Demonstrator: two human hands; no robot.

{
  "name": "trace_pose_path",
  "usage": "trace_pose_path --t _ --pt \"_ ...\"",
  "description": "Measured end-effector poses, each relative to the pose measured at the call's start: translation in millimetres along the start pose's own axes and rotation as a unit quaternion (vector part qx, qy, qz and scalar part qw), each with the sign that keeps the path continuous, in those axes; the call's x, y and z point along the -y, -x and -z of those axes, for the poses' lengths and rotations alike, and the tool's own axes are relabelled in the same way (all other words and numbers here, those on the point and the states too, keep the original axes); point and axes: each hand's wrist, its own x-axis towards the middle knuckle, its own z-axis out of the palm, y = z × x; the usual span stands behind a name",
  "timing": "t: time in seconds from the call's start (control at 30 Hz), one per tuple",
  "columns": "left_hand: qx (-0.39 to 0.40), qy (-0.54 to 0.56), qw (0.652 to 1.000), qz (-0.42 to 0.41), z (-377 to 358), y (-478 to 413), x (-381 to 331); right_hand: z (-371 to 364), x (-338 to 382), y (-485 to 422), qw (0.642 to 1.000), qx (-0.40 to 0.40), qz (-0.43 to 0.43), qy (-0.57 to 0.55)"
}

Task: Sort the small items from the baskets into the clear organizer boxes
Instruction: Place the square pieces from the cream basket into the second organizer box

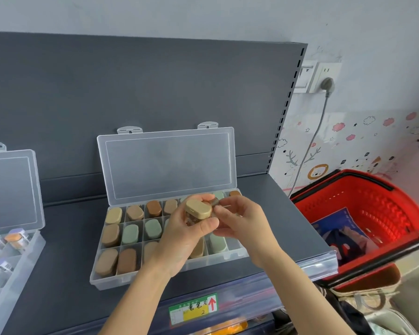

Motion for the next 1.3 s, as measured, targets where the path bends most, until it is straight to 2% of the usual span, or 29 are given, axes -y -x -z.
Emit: trace_pose_path --t 0.2,0.47,0.53,0.6,0.7,0.77,0.83,0.93,1.13,1.3 --pt "0.042 0.018 0.998 0.036 -11 -6 2 7 0 3 0.994 -0.003 -0.047 -0.101" --pt "0.111 -0.063 0.991 0.047 -14 -9 4 28 -11 -6 0.965 0.068 -0.11 -0.229" --pt "0.101 -0.078 0.991 0.046 -16 -10 5 34 -13 -7 0.965 0.061 -0.116 -0.226" --pt "0.04 -0.084 0.995 0.045 -15 -13 6 43 -15 -8 0.971 0.026 -0.112 -0.208" --pt "-0.078 -0.095 0.991 0.055 -13 -16 7 58 -16 -9 0.989 -0.03 -0.083 -0.121" --pt "-0.106 -0.147 0.982 0.048 -16 -17 6 66 -21 -9 0.997 -0.046 -0.046 0.047" --pt "-0.106 -0.212 0.971 0.022 -20 -16 6 72 -27 -11 0.98 -0.047 -0.005 0.196" --pt "-0.081 -0.282 0.956 -0.017 -22 -16 9 78 -36 -12 0.941 -0.037 0.047 0.334" --pt "-0.02 -0.378 0.925 -0.01 -23 -17 17 83 -42 -13 0.878 0.039 0.112 0.464" --pt "0.006 -0.42 0.908 0.0 -24 -14 23 86 -45 -14 0.863 0.069 0.106 0.489"
